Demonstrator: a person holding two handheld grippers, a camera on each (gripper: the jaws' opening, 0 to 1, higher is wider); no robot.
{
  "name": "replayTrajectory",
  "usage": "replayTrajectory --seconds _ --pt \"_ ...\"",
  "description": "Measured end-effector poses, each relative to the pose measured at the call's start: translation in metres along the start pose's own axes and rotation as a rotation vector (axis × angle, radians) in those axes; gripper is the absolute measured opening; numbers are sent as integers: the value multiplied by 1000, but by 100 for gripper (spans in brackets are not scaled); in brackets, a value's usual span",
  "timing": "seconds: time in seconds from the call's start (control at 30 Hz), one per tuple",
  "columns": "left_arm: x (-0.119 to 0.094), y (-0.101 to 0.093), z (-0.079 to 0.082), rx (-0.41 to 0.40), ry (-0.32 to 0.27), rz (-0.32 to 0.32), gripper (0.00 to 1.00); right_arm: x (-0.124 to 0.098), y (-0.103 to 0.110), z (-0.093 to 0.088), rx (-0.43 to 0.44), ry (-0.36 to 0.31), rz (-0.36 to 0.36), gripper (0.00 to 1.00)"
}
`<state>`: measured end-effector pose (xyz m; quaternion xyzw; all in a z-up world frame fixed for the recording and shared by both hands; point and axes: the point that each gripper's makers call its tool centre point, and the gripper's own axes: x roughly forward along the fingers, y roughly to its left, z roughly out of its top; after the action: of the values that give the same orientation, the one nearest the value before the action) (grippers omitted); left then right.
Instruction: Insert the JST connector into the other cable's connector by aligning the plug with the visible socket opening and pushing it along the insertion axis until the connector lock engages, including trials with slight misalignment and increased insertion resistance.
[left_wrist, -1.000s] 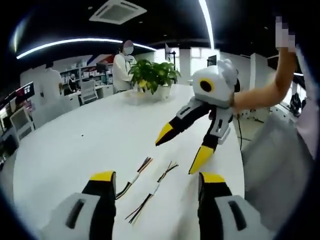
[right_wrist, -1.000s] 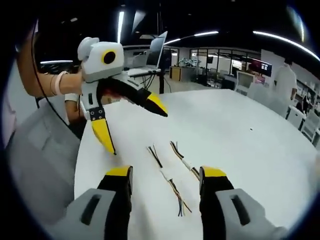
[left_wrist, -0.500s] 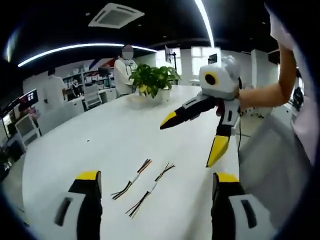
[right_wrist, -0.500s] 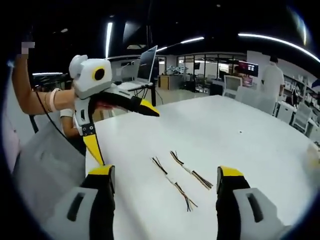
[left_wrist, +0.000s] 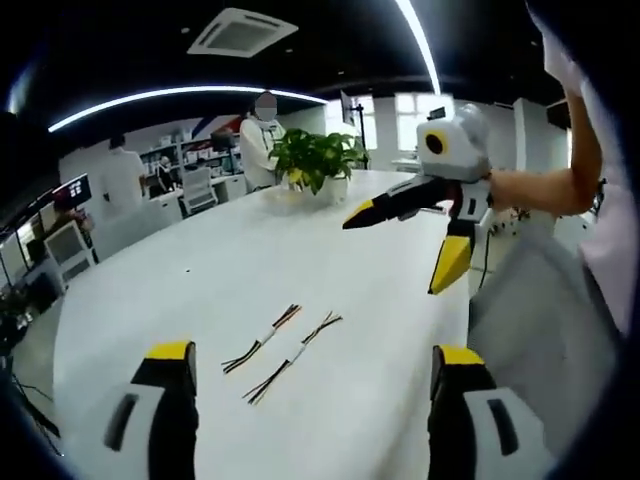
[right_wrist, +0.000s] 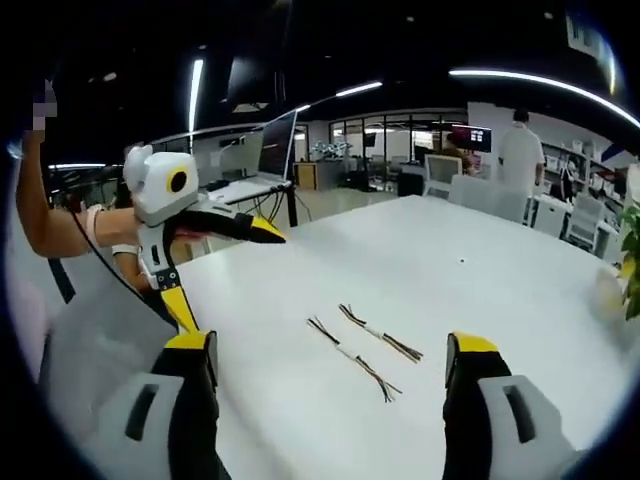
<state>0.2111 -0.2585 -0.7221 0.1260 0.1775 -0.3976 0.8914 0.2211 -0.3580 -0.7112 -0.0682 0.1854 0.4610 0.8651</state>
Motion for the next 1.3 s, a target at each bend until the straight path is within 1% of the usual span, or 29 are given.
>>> replayTrajectory --seconds 0.03,0.1,0.13,0.2,0.27,0.3,0.37,0.5,0.6,0.63,0.67,0.73,0.8,0.87,1.0,1.07,1.13,1.2,1.3 --pt "-2 -1 -1 -17 -6 7 96 -3 3 -1 2 -2 -3 93" --pt "-7 0 -6 -48 4 33 96 -8 4 -2 -3 -6 -17 93" --pt "-10 -1 -9 -46 14 44 95 -11 6 -4 -9 -1 -25 93" --pt "-16 -2 -11 -64 8 64 95 -16 6 -8 9 9 -47 93" --pt "-19 -4 -12 -82 4 71 96 -22 8 -9 39 3 -58 94" --pt "-22 -5 -14 -90 13 77 96 -25 9 -10 59 -3 -65 94" --pt "-27 -10 -16 -84 12 72 96 -30 8 -12 80 -8 -75 94" --pt "-34 -16 -23 -94 49 81 97 -38 14 -17 102 -3 -87 94" --pt "-38 -15 -27 -132 52 92 97 -43 14 -17 128 -18 -99 94" --pt "-40 -13 -30 -158 53 103 97 -45 14 -16 137 -27 -109 94" --pt "-41 -12 -32 -174 55 110 96 -46 13 -16 144 -31 -115 94" --pt "-44 -7 -34 -232 31 137 96 -47 14 -18 154 -29 -128 94" --pt "-47 -5 -34 -248 18 149 96 -48 15 -21 159 -28 -141 94" --pt "-49 -5 -37 -253 22 161 95 -49 14 -24 168 -29 -154 94" --pt "-46 -6 -43 -286 18 156 95 -48 17 -33 187 -15 -152 92" --pt "-44 -8 -46 -287 33 150 95 -46 19 -37 187 5 -145 92" --pt "-43 -9 -48 -277 43 150 94 -45 19 -35 162 -7 -153 92" --pt "-42 -10 -48 -284 43 143 94 -44 19 -37 161 0 -152 92" --pt "-42 -11 -50 -277 45 138 94 -43 17 -45 156 31 -157 90"
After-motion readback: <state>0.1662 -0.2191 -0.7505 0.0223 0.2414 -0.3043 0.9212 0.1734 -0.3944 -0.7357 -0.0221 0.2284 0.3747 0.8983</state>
